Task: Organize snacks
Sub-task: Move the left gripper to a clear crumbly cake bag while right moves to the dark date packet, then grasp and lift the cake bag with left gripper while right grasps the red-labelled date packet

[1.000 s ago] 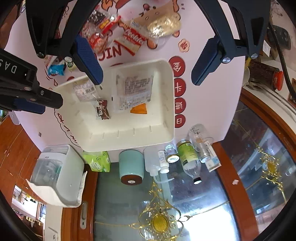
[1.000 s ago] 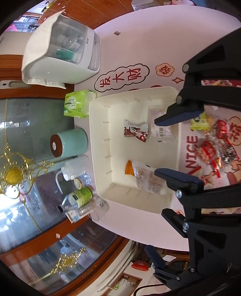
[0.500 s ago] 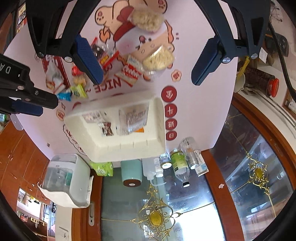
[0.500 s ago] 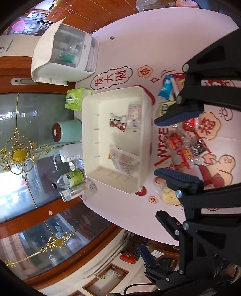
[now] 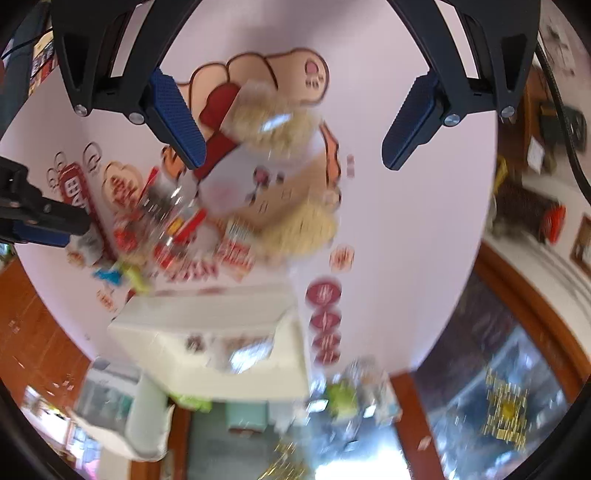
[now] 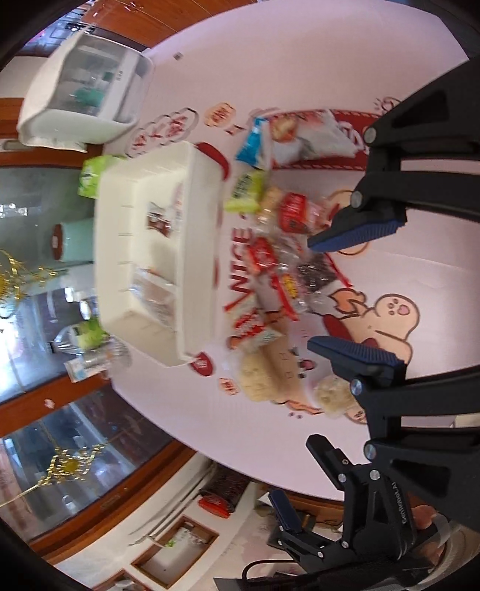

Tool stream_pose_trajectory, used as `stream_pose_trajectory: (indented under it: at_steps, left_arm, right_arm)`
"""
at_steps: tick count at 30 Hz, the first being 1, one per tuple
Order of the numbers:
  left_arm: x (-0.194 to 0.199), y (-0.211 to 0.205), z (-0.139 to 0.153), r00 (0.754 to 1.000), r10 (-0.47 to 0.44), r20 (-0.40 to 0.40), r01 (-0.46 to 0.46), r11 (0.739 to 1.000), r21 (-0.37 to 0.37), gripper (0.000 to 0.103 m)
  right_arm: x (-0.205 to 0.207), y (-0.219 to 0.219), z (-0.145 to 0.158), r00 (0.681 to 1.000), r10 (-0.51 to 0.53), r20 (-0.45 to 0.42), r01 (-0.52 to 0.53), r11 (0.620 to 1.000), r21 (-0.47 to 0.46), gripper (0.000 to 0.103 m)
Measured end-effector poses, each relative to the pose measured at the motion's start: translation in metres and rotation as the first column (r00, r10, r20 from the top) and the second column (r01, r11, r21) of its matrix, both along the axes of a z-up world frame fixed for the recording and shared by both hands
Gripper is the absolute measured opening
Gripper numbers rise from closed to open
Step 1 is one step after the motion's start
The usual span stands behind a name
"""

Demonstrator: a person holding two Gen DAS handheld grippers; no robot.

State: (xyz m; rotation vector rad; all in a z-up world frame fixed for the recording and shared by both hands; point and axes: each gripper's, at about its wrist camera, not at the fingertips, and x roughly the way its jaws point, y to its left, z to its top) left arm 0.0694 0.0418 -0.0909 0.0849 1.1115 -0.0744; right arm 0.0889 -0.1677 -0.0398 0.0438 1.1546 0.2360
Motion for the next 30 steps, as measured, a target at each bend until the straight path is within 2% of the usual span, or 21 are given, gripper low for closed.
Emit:
stream_pose_trajectory:
  at_steps: [5, 9, 13, 18, 22, 26, 30]
  left_arm:
    - [-0.003, 0.016, -0.048, 0.988, 0.116, -0.106, -0.124, 0.99, -0.066, 0.096]
    - [-0.002, 0.027, -0.084, 0.951, 0.26, -0.165, -0.278, 0.956, -0.094, 0.096]
    - [-0.001, 0.03, -0.103, 0.922, 0.335, -0.196, -0.366, 0.919, -0.147, 0.096]
    - [0.0, 0.027, -0.114, 0.905, 0.375, -0.202, -0.408, 0.899, -0.159, 0.096]
    - [0.002, 0.024, -0.124, 0.896, 0.38, -0.228, -0.419, 0.895, -0.152, 0.096]
    - [0.002, 0.015, -0.125, 0.908, 0.365, -0.204, -0.39, 0.915, -0.1, 0.097]
    - [-0.002, 0.003, -0.127, 0.928, 0.327, -0.18, -0.338, 0.941, -0.032, 0.097]
  right_arm:
    - [-0.001, 0.005, -0.034, 0.999, 0.038, -0.01, -0.038, 0.999, -0.011, 0.048]
    - [0.006, 0.007, -0.059, 0.996, 0.091, 0.015, -0.091, 0.996, -0.023, 0.048]
    - [0.018, 0.012, -0.086, 0.99, 0.142, 0.016, -0.141, 0.988, -0.06, 0.048]
    - [0.031, 0.02, -0.11, 0.98, 0.199, 0.004, -0.197, 0.973, -0.124, 0.048]
    - [0.04, 0.024, -0.125, 0.972, 0.236, -0.022, -0.236, 0.957, -0.166, 0.048]
    - [0.045, 0.024, -0.132, 0.966, 0.253, -0.041, -0.257, 0.956, -0.14, 0.048]
    - [0.044, 0.032, -0.136, 0.955, 0.295, -0.042, -0.298, 0.94, -0.166, 0.053]
